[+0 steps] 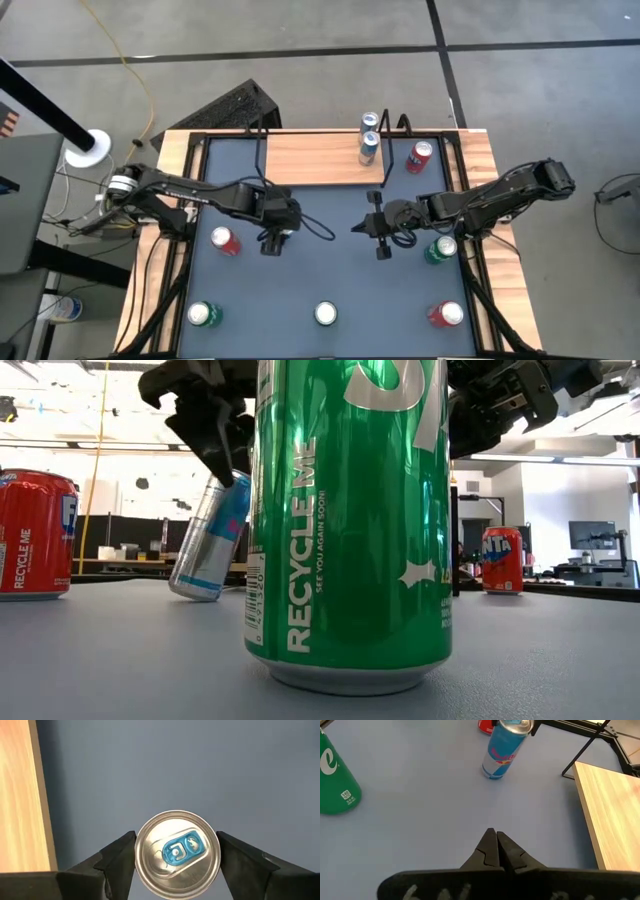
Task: Place canned beverage on shelf
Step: Put the blue soda can on the shelf aligned with the other blue soda can
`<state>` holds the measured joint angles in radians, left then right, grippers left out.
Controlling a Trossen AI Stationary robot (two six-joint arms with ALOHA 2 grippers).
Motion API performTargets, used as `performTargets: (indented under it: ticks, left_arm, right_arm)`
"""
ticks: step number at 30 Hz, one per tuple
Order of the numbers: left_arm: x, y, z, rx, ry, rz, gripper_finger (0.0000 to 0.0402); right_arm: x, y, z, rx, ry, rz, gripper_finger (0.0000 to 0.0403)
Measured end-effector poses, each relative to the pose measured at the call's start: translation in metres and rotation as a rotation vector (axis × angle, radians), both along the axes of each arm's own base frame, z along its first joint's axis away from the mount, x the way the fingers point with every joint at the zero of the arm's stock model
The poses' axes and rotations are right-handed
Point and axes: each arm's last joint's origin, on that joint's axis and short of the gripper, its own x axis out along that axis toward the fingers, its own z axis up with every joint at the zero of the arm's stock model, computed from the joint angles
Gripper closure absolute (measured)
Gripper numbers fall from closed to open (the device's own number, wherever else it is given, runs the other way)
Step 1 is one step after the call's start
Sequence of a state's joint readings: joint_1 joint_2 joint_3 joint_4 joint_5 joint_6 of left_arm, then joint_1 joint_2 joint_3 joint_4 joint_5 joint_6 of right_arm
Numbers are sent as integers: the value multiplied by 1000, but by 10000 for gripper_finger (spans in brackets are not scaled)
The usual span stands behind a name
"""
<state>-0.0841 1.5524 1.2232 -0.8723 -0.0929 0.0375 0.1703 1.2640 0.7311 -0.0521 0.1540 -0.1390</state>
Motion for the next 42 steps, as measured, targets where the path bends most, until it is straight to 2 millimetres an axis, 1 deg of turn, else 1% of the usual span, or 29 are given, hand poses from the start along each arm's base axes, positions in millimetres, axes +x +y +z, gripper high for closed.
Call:
performTargets:
  ticks: [4, 8, 15, 24, 29, 36, 42]
  left_arm:
    - [0, -1, 0, -1, 3, -1, 147]
    - [-2, -1, -1, -12, 24, -14, 144]
    - [-9, -2, -5, -17, 104, -21, 143]
    - [-7, -2, -4, -40, 82, 46, 143]
    - [-7, 1, -4, -47, 80, 72, 137]
    - [-7, 10, -3, -21, 79, 58, 116]
    - [-7, 18, -3, -58, 90, 82, 100]
  right_arm:
    - [0, 0, 0, 0, 2, 0, 403]
    - [0, 0, 0, -1, 2, 0, 403]
    - [0, 0, 0, 0, 2, 0, 403]
    - [0, 0, 0, 0, 1, 0, 403]
    - [0, 0, 0, 0, 1, 0, 403]
    - [0, 0, 0, 0, 1, 0, 403]
    - [0, 0, 0, -1, 2, 0, 403]
